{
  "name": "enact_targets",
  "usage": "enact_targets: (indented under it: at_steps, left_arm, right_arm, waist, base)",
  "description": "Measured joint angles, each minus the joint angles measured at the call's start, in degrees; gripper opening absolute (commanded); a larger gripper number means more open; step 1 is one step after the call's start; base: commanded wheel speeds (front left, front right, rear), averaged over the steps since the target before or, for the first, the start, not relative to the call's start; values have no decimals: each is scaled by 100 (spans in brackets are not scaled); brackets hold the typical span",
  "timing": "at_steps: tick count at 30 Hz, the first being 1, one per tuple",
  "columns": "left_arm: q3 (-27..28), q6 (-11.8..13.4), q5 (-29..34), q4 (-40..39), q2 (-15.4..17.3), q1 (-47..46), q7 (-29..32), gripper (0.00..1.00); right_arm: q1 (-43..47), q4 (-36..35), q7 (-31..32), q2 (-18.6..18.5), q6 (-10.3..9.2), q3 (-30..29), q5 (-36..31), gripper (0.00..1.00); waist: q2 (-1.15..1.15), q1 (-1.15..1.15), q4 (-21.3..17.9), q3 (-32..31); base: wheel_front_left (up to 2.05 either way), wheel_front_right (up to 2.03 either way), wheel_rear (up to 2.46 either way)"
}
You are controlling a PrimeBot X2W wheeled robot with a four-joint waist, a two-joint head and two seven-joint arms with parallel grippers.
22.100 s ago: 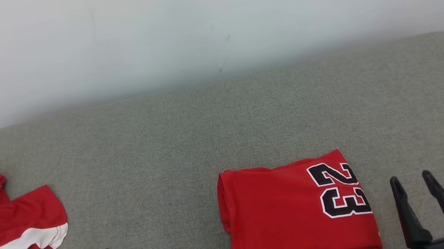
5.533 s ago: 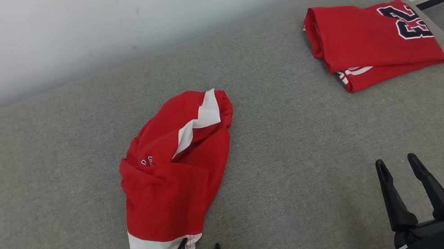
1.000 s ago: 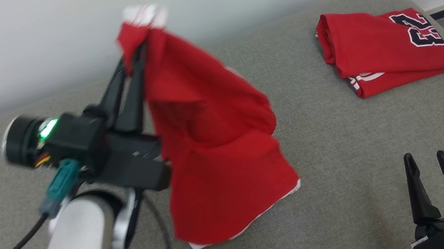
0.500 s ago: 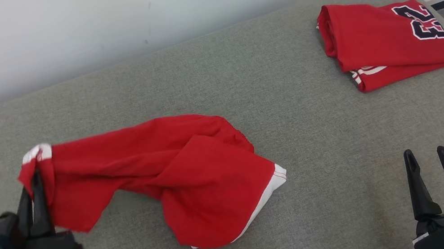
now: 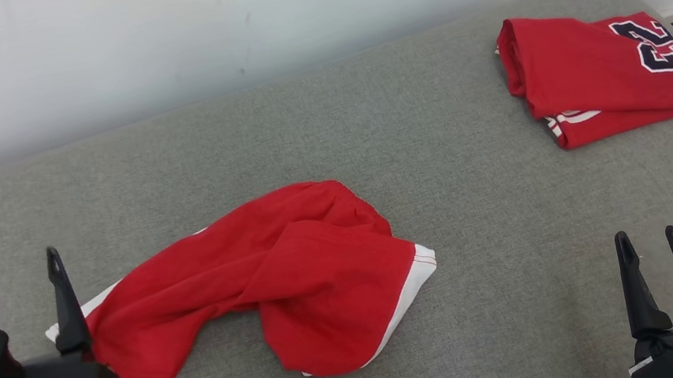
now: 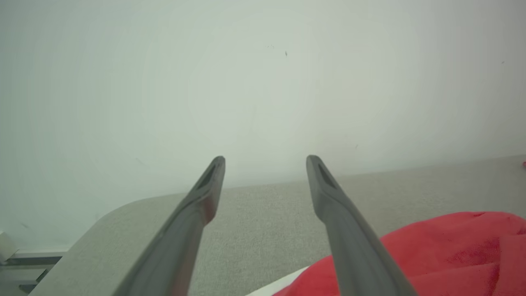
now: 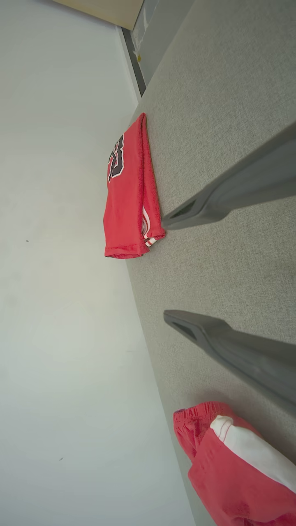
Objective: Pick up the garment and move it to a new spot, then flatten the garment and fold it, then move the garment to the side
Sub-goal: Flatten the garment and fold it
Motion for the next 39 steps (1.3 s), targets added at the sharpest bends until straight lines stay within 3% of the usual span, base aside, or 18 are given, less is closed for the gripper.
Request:
enact_targets:
  at_steps: [3,8,18,29,39]
  left_arm:
    - [88,82,122,-546,-63,65,-7,100]
    - [-215,-15,268,-1021,-288,321,-5,100]
    - [-1104,-227,401,-1223,-800,374,179,100]
    - [-2364,-631,708,-271,-1247,384,422,100]
    - [-2711,-708,737,1080,-1348,172,391,100]
  right_arm:
    - [16,3,0,3,0,11,1,100]
    - [76,18,0,22,0,36,2,100]
    - [82,11,-1,51,0,58,12,100]
    - [72,31,-1,70,0,91,45,100]
    - [-15,52,-1,60,0,116,75,100]
  waist:
    - [0,0,56,-73]
    - [0,0,129,-189]
    - [0,0,77,-187]
    - [0,0,-126,-91]
    - [0,0,-318,40]
  base:
    - [0,0,0]
    - [0,0,0]
    - [0,0,0]
    - [0,0,0]
    - [0,0,0]
